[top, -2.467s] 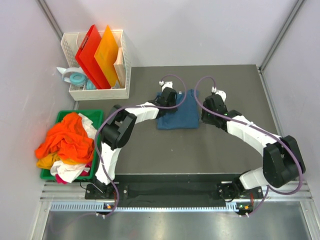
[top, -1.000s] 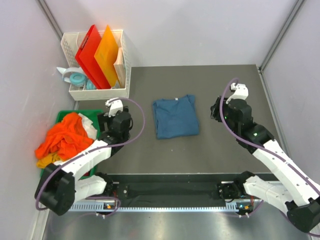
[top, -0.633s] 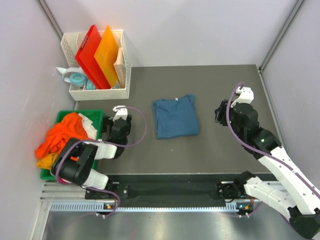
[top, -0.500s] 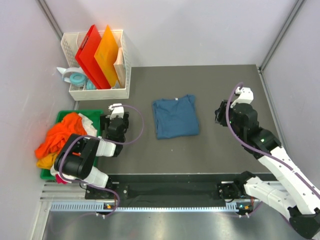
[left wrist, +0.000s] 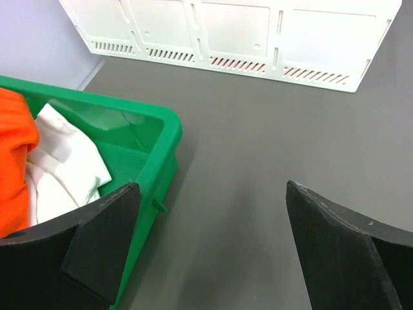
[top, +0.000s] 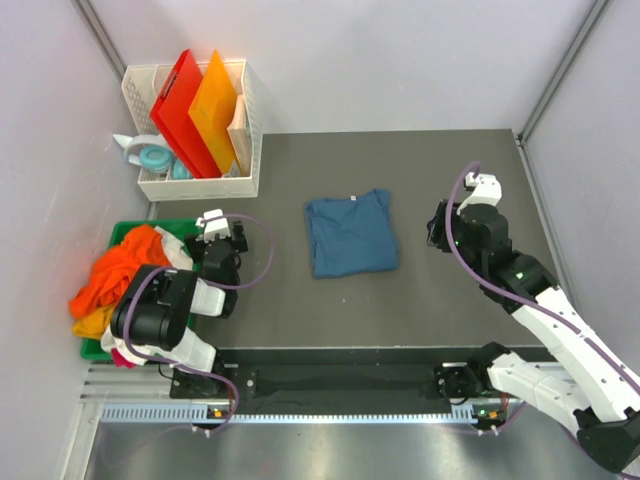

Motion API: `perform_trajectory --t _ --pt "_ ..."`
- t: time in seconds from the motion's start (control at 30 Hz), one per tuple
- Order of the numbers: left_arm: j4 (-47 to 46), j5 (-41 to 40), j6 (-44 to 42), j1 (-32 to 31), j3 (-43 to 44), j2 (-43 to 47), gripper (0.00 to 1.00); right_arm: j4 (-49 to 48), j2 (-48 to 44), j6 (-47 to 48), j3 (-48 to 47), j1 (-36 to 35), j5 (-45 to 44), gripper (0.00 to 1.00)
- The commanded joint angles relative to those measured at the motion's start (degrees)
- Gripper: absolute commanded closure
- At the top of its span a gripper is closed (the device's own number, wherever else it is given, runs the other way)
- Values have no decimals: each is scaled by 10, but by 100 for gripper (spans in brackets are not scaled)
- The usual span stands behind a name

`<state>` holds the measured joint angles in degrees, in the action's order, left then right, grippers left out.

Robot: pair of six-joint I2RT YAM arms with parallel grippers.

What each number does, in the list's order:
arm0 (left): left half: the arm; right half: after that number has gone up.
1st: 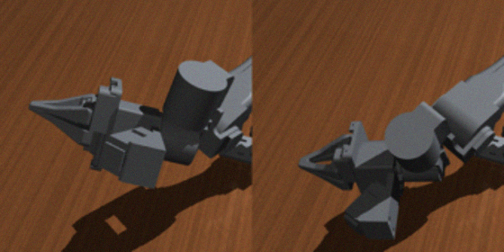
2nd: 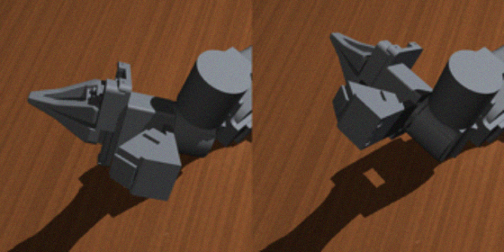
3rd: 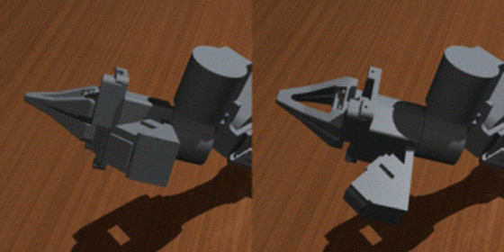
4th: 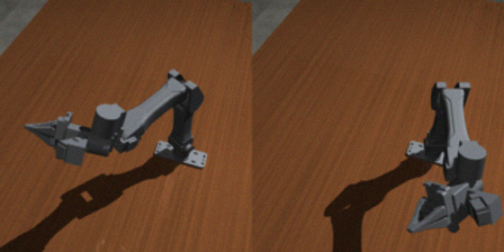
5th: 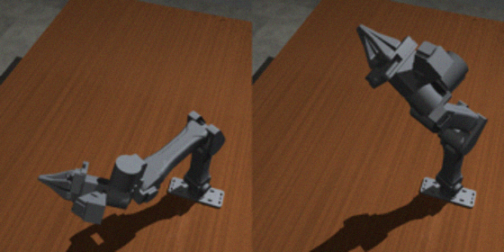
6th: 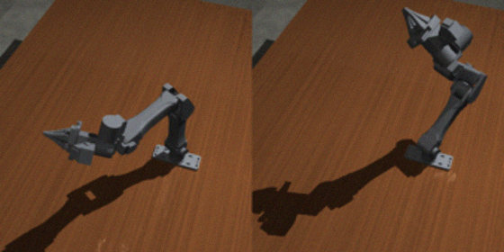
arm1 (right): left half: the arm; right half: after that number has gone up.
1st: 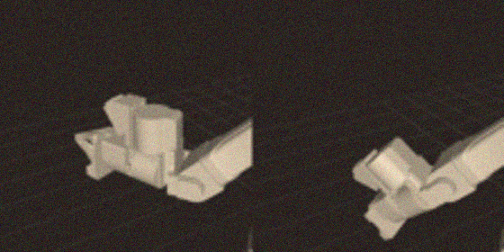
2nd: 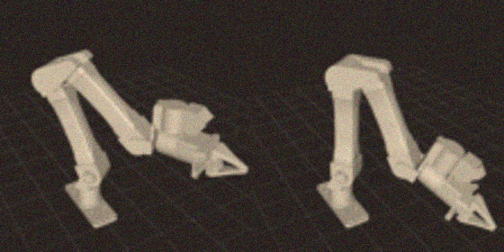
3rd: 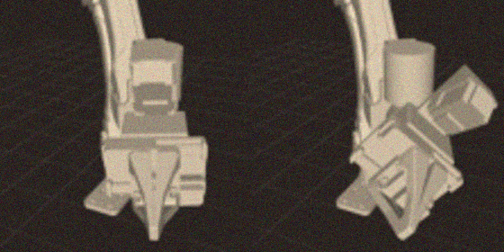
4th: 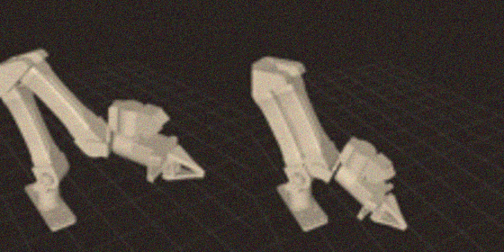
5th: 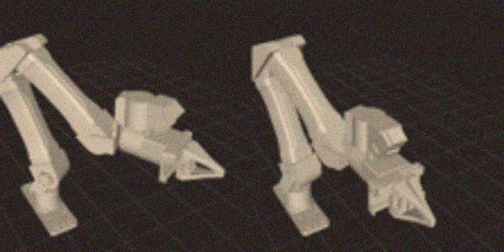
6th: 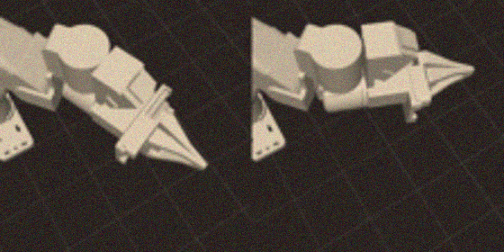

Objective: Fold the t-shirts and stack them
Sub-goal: Put the neatly folded tshirt into the corner of the board with the right arm

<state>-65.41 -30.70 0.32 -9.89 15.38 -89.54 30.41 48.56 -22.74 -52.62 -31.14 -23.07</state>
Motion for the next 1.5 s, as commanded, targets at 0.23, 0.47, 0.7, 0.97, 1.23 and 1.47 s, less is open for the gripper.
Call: perform_trajectory --t 0.23,0.47,0.7,0.97,1.23,1.47 --pt "-51 13 14 3 -3 6 1 -13 2 -18 -20 -7 -14 47" --pt "-90 123 4 26 -26 -10 1 -25 -11 -24 -3 -6 -17 47" --pt "-90 154 -11 29 -15 -20 1 -19 -13 -25 -1 -7 -15 47" --pt "-43 152 12 42 4 -20 1 -41 -12 -36 19 -7 0 47" --pt "-46 153 11 43 4 -20 1 -81 29 -28 18 -7 -42 47" --pt "-46 153 11 43 4 -20 1 -86 94 -72 13 -10 -99 48"
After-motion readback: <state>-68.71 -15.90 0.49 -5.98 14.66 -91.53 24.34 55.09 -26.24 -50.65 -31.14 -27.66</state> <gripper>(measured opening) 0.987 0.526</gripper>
